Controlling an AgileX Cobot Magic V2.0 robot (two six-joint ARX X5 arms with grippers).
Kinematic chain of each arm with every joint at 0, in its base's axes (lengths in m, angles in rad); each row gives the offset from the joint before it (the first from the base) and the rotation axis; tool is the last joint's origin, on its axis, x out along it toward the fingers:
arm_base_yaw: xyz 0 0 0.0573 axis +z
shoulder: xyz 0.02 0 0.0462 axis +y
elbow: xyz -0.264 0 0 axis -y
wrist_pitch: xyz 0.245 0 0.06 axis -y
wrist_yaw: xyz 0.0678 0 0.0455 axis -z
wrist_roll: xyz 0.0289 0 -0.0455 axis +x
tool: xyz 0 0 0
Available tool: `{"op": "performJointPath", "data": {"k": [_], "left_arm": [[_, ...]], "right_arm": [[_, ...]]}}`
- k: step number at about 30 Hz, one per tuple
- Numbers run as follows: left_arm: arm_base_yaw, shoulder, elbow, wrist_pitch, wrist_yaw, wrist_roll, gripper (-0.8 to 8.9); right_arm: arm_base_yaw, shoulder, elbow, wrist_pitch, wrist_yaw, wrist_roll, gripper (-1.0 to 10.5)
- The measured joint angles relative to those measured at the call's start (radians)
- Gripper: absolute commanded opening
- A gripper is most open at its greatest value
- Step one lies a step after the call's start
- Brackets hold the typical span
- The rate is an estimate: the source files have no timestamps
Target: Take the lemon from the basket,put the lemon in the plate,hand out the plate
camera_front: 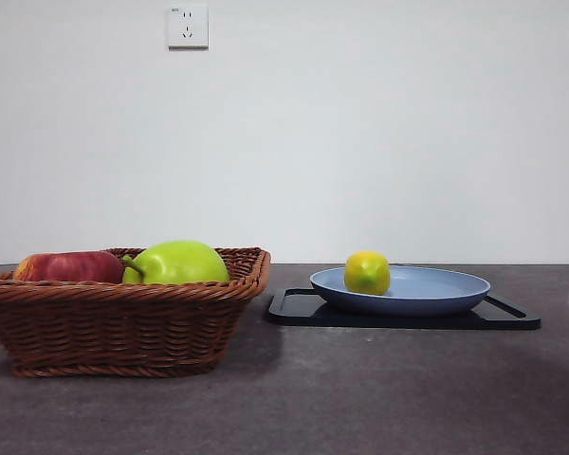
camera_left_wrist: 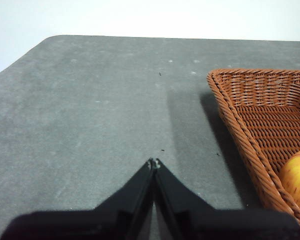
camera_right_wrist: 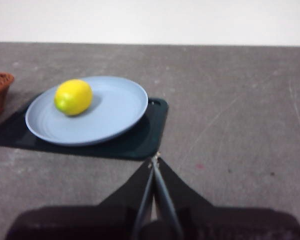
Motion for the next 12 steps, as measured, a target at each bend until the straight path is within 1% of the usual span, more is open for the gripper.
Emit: {"op": "performJointPath", "data": {"k": [5,12], "left_arm": [[0.000,0.000,0.000,0.000,0.000,0.000,0.08],[0.000,0.000,0.000,0.000,0.000,0.000,0.08]], "right_arm": [[0.000,-0.029,-0.042,0.002,-0.002,0.003,0.0],[0.000,-0.029,-0.045,0.010,-0.002,0.011,0.0]]}}
